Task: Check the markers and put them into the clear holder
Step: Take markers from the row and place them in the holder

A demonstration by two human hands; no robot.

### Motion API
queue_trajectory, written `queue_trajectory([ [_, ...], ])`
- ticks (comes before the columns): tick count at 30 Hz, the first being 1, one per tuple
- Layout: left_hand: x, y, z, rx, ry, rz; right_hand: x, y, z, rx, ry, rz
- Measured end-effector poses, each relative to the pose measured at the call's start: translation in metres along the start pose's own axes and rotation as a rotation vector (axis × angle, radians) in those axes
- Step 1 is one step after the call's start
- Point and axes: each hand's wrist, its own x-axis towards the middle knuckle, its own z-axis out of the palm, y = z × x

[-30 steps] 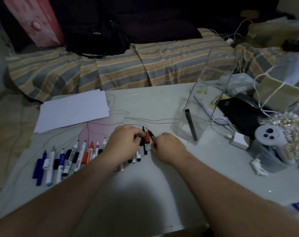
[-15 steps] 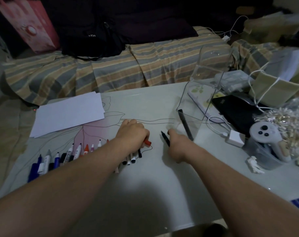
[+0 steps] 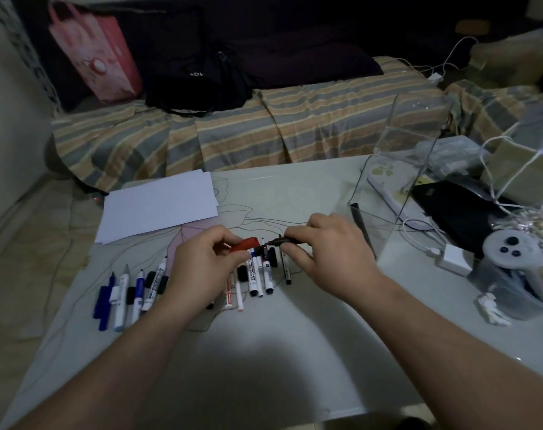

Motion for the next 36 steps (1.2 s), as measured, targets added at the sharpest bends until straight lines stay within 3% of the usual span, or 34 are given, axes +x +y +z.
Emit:
queue_trajectory([
  [10, -0.001, 0.003, 0.008, 0.136, -0.009, 0.192, 0.002, -0.009, 0.006, -0.053, 0.002, 0.001],
  [17, -0.001, 0.007, 0.017, 0.086, 0.018, 0.318, 0.004, -0.006, 0.009, 0.028, 0.017, -0.149],
  [23, 0.001, 0.016, 0.021, 0.113, 0.059, 0.407, 0.004, -0.009, 0.004, 0.067, 0.065, -0.14],
  [27, 0.001, 0.017, 0.025, 0.169, 0.014, 0.47, 0.0, -0.01, 0.0, 0.085, -0.02, -0.113],
  [31, -0.001, 0.021, 0.036, 0.166, 0.013, 0.461, -0.003, -0.008, -0.007, -0.034, -0.125, -0.095],
  [33, -0.002, 0.024, 0.042, 0.047, 0.021, 0.386, -0.001, -0.005, -0.016, 0.083, -0.218, -0.119],
  [34, -0.003, 0.026, 0.044, -0.051, 0.01, 0.334, 0.001, -0.001, -0.023, 0.184, -0.211, -0.1],
  [36, -0.003, 0.032, 0.047, -0.209, -0.023, 0.257, 0.006, 0.013, -0.041, 0.324, -0.013, 0.01],
])
